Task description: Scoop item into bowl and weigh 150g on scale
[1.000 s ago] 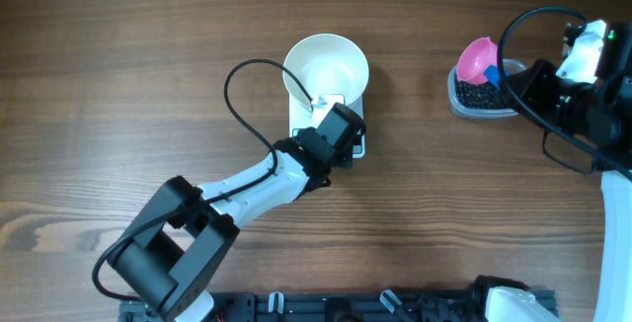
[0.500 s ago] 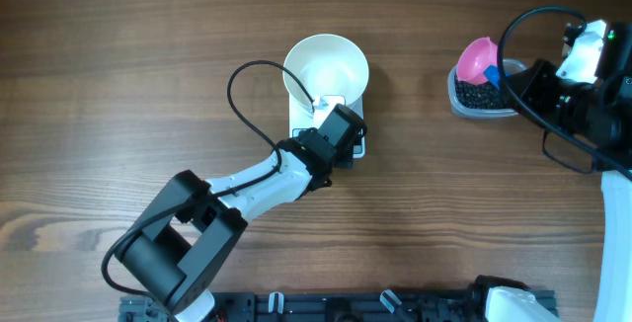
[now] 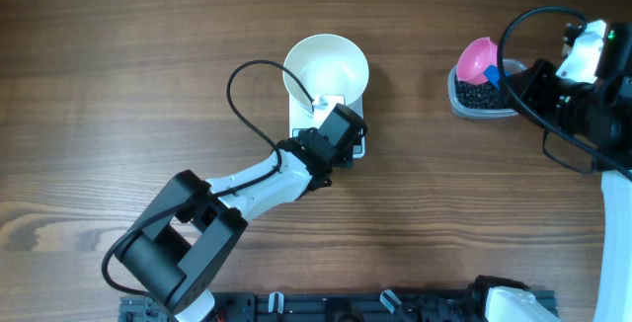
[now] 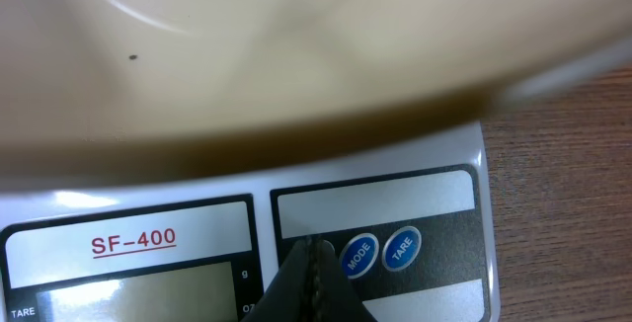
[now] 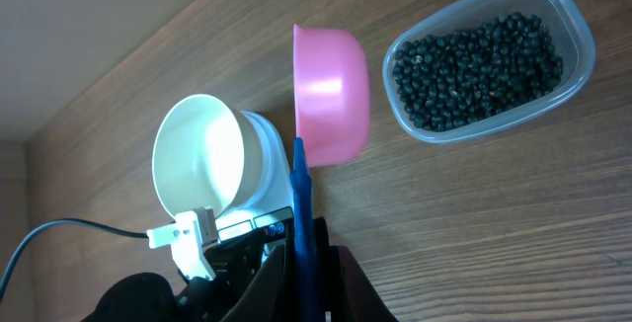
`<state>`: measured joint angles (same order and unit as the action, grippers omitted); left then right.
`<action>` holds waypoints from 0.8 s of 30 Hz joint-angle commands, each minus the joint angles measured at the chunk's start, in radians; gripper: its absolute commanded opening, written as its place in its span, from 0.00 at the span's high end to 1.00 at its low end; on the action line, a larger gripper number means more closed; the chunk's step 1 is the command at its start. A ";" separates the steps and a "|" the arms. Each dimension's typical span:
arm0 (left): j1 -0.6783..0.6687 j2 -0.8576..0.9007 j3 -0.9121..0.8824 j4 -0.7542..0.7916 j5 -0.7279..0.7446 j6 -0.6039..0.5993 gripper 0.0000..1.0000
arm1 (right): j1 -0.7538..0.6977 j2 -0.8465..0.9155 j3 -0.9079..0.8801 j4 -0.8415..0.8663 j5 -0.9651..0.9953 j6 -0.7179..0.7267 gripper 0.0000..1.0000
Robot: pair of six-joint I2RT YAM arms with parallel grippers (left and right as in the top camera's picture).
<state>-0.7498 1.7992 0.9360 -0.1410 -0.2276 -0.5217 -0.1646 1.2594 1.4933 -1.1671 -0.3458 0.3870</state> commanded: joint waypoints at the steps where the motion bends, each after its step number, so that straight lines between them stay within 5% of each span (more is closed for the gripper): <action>1: 0.008 0.029 -0.003 -0.005 -0.028 -0.010 0.96 | -0.002 0.000 0.023 0.002 0.017 -0.017 0.96; 18: 0.035 0.044 -0.002 -0.042 -0.009 -0.010 0.96 | -0.002 0.000 0.023 -0.006 0.017 -0.019 0.96; 24: -0.033 -0.135 0.000 -0.085 0.011 0.025 0.96 | -0.002 0.000 0.023 -0.018 0.017 -0.020 0.96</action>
<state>-0.7403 1.7870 0.9493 -0.1936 -0.2237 -0.5201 -0.1646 1.2594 1.4933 -1.1839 -0.3458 0.3866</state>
